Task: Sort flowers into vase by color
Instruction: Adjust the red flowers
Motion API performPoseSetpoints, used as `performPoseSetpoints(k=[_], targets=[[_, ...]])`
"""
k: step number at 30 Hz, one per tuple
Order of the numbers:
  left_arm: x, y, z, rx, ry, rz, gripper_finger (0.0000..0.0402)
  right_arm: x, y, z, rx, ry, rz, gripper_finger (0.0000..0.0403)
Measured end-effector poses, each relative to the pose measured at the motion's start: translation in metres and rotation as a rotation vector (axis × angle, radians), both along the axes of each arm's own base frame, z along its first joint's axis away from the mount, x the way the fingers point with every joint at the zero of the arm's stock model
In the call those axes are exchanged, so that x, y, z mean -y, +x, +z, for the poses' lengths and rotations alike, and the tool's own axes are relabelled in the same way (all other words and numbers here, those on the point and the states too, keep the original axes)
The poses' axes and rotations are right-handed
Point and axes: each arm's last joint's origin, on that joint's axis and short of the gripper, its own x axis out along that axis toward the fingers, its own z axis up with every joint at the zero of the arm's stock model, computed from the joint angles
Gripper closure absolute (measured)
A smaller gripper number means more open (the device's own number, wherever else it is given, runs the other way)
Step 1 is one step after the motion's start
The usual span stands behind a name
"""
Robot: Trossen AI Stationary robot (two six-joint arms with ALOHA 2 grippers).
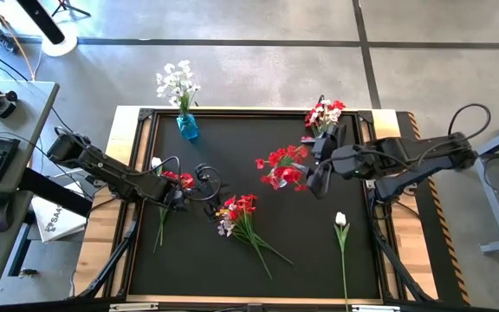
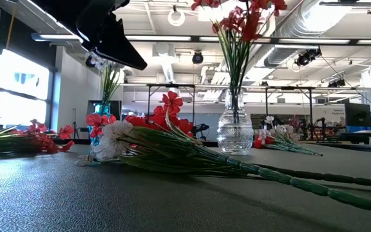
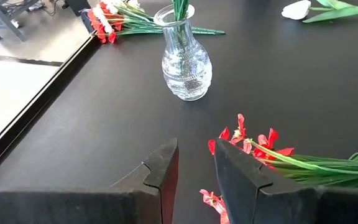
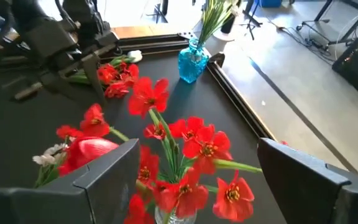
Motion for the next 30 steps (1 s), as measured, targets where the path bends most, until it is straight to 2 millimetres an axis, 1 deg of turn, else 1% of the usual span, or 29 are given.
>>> performPoseSetpoints(k=[4,7,10,13,15,17,19,21,23,26,30], targets=[[0.0,-0.001,-0.001,-0.008,0.0,0.002,0.0307,-0.015,-0.013,0.007,0.006,0.032,-0.023,0.008],[0.0,-0.001,-0.001,-0.004,-0.014,0.012,0.0307,-0.03,-0.023,0.006,0.029,0.08,-0.058,0.0086],[0.0,-0.001,-0.001,0.003,-0.026,0.02,0.0307,-0.048,-0.029,-0.003,0.016,0.134,-0.039,0.0095],[0.0,-0.001,-0.001,0.003,-0.037,0.028,0.0307,-0.069,-0.031,-0.017,-0.011,0.192,-0.027,0.0103],[0.0,-0.003,-0.003,-0.008,-0.05,0.042,0.0307,-0.082,-0.03,-0.03,-0.039,0.22,-0.016,0.0105],[-0.001,-0.005,-0.005,-0.022,-0.074,0.066,0.0307,-0.095,-0.029,-0.047,-0.111,0.268,0.009,0.0107],[-0.002,-0.008,-0.009,-0.057,-0.113,0.091,0.0307,-0.106,-0.028,-0.069,-0.194,0.301,0.018,0.0107],[-0.003,-0.013,-0.014,-0.112,-0.165,0.114,0.0307,-0.114,-0.027,-0.094,-0.276,0.306,0.005,0.0107],[-0.004,-0.019,-0.019,-0.174,-0.227,0.147,0.0307,-0.118,-0.025,-0.119,-0.335,0.313,-0.033,0.0107],[-0.004,-0.029,-0.026,-0.279,-0.333,0.197,0.0307,-0.12,-0.022,-0.152,-0.376,0.323,-0.117,0.0107],[-0.001,-0.047,-0.033,-0.388,-0.454,0.352,0.0307,-0.121,-0.016,-0.184,-0.366,0.337,-0.171,0.0108]])
